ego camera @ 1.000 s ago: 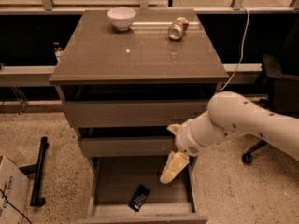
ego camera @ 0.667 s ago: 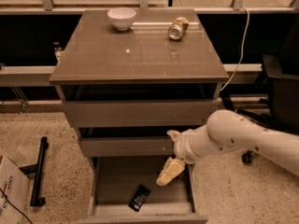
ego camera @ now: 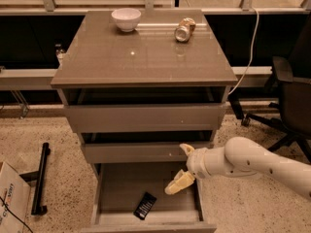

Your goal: Pick rxbar blueberry from bottom drawer and place on counter

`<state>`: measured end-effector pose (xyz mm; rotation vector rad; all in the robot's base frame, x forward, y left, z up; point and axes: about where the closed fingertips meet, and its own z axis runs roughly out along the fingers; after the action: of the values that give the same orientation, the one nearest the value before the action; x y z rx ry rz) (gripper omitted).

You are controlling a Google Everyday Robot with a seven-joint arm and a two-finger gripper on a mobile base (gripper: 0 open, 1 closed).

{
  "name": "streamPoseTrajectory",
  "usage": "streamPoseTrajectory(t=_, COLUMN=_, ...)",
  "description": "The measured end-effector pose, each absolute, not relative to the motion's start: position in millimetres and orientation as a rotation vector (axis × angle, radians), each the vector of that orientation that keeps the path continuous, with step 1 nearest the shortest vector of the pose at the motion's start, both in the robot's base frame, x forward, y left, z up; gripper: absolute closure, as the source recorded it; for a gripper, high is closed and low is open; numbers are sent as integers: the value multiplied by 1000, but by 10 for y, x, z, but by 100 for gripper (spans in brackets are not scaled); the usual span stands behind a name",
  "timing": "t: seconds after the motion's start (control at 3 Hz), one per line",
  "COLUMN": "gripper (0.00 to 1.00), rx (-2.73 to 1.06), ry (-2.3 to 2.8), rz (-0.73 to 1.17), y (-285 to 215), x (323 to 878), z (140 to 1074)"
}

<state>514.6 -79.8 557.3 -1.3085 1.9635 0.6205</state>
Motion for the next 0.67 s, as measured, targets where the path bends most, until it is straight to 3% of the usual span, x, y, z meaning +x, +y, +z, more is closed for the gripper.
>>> streamPoseTrajectory(t=0.33, gripper=0, rx=-1242, ry=1961, rz=749, y=-943, x=5337, z=5060)
streamPoseTrajectory(t=0.67, gripper=0, rx=-1244, ry=1959, rz=746, y=-914, x=5334, z=5070)
